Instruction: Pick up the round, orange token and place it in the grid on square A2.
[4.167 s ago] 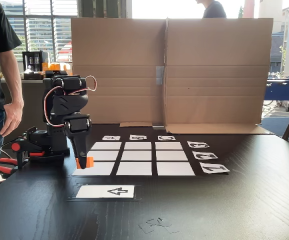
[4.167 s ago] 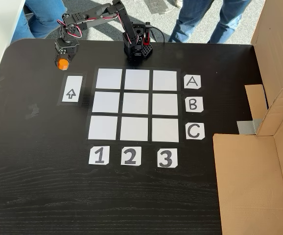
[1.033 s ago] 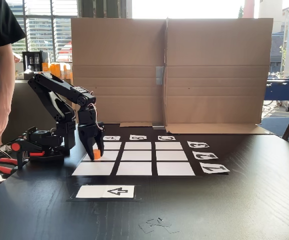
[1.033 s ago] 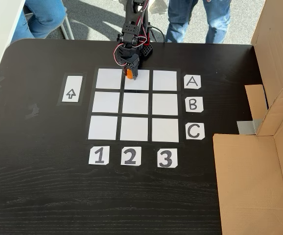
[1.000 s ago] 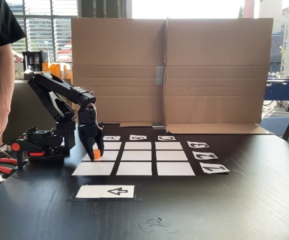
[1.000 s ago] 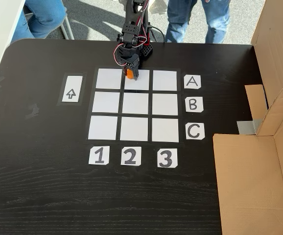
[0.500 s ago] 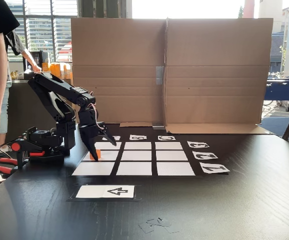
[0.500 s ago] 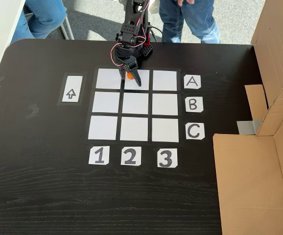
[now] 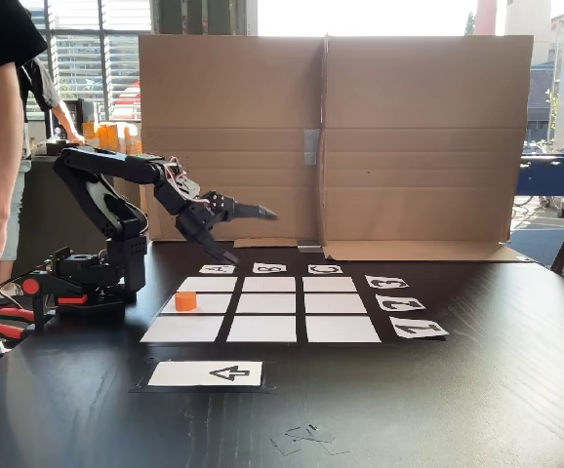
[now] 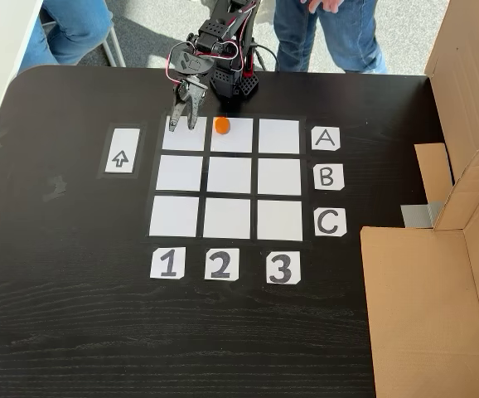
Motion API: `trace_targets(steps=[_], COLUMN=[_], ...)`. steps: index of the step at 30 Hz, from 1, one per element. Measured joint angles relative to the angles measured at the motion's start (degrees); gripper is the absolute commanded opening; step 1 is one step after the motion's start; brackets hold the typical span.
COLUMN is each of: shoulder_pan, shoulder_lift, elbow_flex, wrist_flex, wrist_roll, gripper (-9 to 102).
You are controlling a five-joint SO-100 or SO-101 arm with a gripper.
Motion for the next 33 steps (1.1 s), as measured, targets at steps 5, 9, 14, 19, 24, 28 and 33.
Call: trace_targets(steps=[5,9,14,19,24,28,33], shoulder_pan=[5.45,11.43,19.07,28.21,34.19,39.9,45.97], shoulder_lift=[4.75,7.73,9.76,13.89,18.46,22.76,29.44], elbow_flex=[-0.7,-0.97,-4.75,-5.1,-2.81,1.49,8.96], wrist_flex=[-3.52,-6.15,-7.56,-9.14,-9.58,-9.58,-8.09], wrist_roll=[3.52,9.23,19.95,27.07,30.23,32.87,36.65], gripper=[49,49,40,23,4,-1,-1])
